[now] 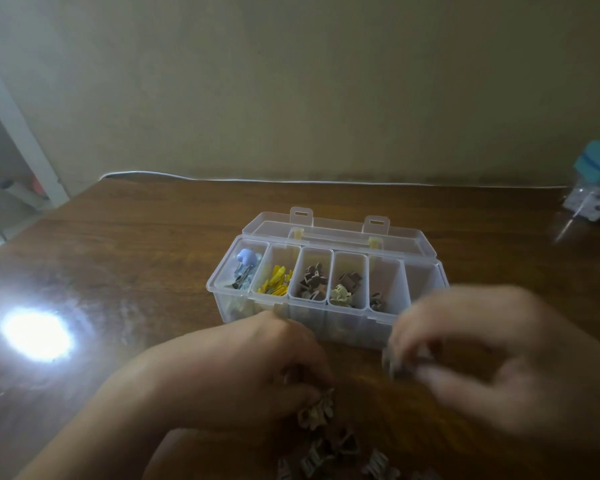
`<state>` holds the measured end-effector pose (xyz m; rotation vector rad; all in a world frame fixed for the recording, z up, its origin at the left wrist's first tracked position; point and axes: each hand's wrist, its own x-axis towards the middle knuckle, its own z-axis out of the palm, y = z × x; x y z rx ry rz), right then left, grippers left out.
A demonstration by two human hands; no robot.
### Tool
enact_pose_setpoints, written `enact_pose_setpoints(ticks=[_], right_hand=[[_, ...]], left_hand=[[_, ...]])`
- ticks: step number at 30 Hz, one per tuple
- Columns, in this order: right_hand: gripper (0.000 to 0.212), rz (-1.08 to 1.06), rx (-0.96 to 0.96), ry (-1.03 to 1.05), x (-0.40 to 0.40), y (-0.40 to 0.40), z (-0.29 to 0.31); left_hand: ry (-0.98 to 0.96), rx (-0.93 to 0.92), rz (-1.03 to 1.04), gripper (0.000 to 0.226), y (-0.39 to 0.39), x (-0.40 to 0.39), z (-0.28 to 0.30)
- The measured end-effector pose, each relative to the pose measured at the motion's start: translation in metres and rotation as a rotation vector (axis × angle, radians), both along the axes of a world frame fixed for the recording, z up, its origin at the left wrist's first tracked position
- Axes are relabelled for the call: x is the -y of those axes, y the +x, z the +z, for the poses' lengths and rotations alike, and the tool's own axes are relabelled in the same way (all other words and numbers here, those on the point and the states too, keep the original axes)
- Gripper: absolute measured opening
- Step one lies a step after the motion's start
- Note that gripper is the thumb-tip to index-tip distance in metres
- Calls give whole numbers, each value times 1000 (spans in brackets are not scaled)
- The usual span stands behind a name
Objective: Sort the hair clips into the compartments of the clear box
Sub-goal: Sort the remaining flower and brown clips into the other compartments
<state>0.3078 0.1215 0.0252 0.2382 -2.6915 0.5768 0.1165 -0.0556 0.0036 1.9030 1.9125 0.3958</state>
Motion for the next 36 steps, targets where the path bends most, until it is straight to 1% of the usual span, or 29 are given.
enact_pose_setpoints(ticks=[2, 4, 5, 7, 9, 13, 14, 15, 17, 19, 21, 24, 27, 30, 34, 36], right_hand=[[15, -193, -169, 16, -8, -4, -6], [20, -371, -198, 31, -11, -9, -15], [21, -414, -178, 38, -12, -12, -19], [23, -433, -144, 51, -11, -14, -25], [25, -424, -174, 64, -7, -14, -24], [16, -430, -405, 248, 16, -6, -12], [15, -385, -425, 241, 24, -6, -11], [15, -309, -400, 189, 32, -6, -13], [23, -186, -241, 113, 43, -10, -20], [34, -155, -94, 134, 47, -15, -27], [37, -186, -43, 146, 47, -21, -34], [30, -252, -70, 193, 49, -25, -39], [23, -264, -107, 202, 49, -23, -40], [19, -256, -129, 135, 47, -19, -33], [18, -268, -188, -19, 37, -13, -20], [18, -322, -213, -18, 29, -11, -13]], left_hand=[[17, 3, -9, 17, 2, 0, 3], [31, -6, -25, 16, 5, 0, 4], [31, -15, -29, 16, 6, 0, 3], [18, -30, -26, 17, 7, -1, 2], [15, -29, -23, 16, 8, -1, 2], [35, -31, -10, 15, 8, 0, 3], [40, -30, -5, 15, 8, 0, 3], [51, -27, -1, 15, 8, 0, 3], [82, -25, 32, 13, 8, -3, 2], [120, -20, 110, 12, 9, -4, 1], [153, -8, 180, 11, 11, -6, 0], [159, 21, 236, 13, 14, -8, 0], [156, 55, 266, 17, 15, -9, -1], [165, 69, 303, 12, 16, -9, -1], [159, 83, 327, 16, 16, -10, 0], [146, 41, 321, 14, 16, -10, -1]])
